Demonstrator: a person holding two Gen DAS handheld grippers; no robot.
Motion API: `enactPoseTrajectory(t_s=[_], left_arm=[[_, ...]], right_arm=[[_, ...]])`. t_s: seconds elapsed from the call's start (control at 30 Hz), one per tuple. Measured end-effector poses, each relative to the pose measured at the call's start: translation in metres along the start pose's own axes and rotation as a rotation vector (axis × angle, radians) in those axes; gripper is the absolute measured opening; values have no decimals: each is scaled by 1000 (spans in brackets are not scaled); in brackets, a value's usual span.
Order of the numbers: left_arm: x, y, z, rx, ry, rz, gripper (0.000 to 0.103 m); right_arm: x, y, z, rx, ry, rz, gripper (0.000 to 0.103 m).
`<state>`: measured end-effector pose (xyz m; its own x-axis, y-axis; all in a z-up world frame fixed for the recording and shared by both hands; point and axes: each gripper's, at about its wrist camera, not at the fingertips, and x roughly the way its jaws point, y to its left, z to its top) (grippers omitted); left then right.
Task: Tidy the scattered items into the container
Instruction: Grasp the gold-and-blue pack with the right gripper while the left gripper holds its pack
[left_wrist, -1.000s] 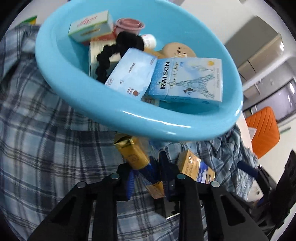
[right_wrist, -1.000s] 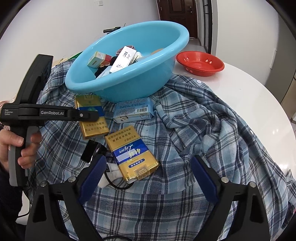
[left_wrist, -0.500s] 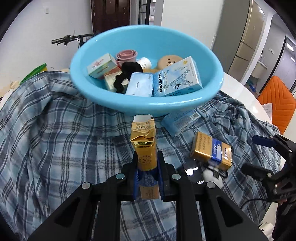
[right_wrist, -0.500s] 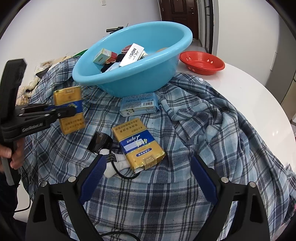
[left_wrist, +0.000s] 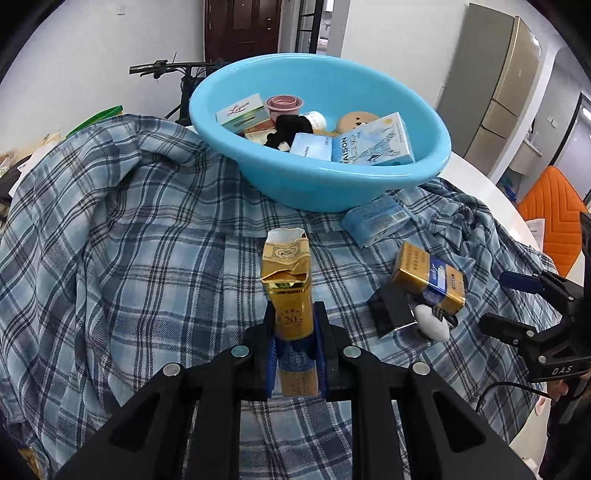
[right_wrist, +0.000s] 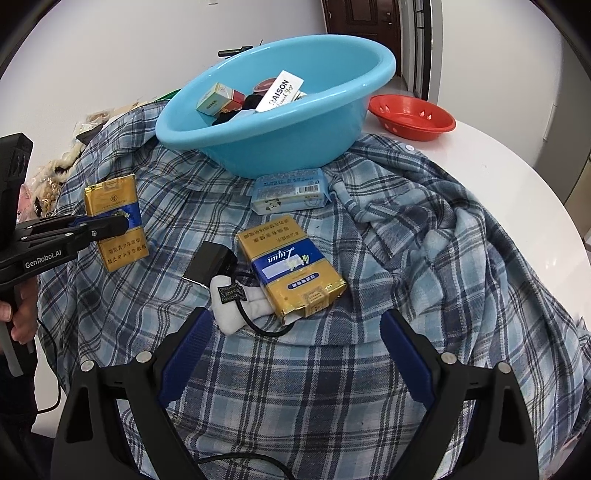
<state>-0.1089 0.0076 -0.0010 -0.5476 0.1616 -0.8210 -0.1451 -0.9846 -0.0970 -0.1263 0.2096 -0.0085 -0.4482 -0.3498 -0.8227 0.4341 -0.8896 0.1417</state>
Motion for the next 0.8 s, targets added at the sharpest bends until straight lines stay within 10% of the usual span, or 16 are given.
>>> enactPoseTrajectory(t_s=[0.4, 0.8], left_arm=[[-10, -4, 1, 3, -39, 12, 18], [-10, -5, 2, -12, -40, 23, 18]], right_arm=[[-5, 10, 8, -66, -32, -9, 92], [39, 18, 29, -271, 41, 8, 55]])
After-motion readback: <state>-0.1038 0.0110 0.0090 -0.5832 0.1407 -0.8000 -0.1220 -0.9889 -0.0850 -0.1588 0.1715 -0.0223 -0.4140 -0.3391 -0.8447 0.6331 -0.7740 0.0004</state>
